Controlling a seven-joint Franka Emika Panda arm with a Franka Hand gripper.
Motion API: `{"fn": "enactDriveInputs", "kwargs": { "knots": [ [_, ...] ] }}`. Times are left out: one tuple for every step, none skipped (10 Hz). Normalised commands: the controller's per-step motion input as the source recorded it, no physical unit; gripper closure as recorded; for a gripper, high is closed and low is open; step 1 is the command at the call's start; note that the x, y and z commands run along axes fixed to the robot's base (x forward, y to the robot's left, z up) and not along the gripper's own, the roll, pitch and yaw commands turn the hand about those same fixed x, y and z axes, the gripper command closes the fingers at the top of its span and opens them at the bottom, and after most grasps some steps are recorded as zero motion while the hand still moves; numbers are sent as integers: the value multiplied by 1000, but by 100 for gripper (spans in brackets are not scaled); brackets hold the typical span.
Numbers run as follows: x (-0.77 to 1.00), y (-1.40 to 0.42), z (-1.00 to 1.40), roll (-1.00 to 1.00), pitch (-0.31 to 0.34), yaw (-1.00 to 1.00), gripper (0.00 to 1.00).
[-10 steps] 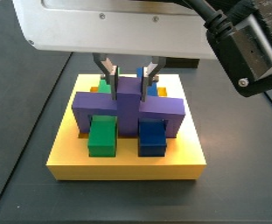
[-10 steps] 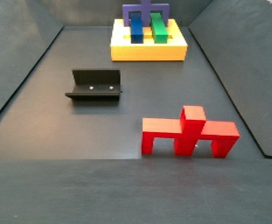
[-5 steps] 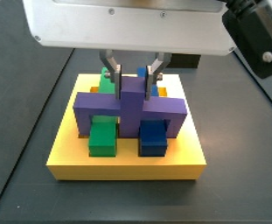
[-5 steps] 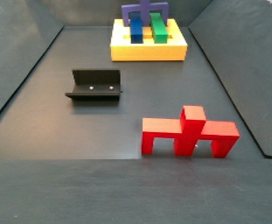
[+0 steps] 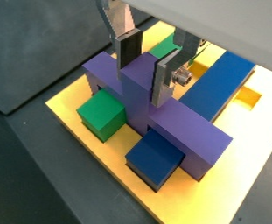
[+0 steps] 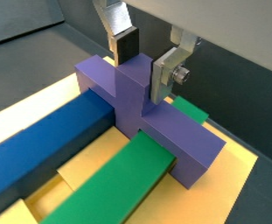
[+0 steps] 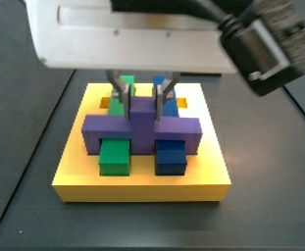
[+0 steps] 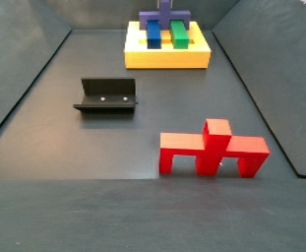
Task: Pick up the purple object. Move up. Move to above the board. Insert the purple object.
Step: Insert the purple object.
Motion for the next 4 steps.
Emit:
{"fn": "enactDriveInputs", "kwargs": {
  "knots": [
    [-57,-3,-694,30,-59,0,100],
    [0,0,-694,43,3,-3,100],
    [0,0,-409,51,66,-51,100],
    [0,0,0,0,0,0,100]
  ]
}}
